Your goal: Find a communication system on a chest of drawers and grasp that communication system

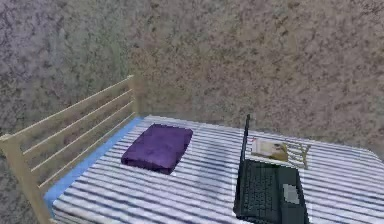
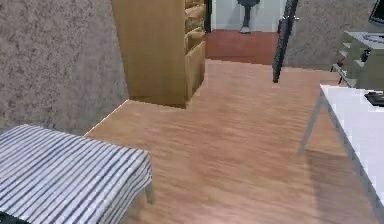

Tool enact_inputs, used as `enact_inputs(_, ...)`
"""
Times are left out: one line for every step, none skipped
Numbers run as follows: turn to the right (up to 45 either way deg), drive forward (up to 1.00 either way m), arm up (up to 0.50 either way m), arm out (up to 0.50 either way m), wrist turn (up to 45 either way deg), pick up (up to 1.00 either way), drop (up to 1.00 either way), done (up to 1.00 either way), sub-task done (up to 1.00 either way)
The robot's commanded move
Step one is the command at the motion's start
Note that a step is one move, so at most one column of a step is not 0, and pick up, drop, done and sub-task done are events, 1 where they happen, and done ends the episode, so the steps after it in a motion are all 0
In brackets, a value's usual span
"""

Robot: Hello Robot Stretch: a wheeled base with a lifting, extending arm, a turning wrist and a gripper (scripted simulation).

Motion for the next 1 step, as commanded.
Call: enact_inputs(-45.0,0.00,0.00,0.00,0.0,0.00,0.00,0.00,0.00)
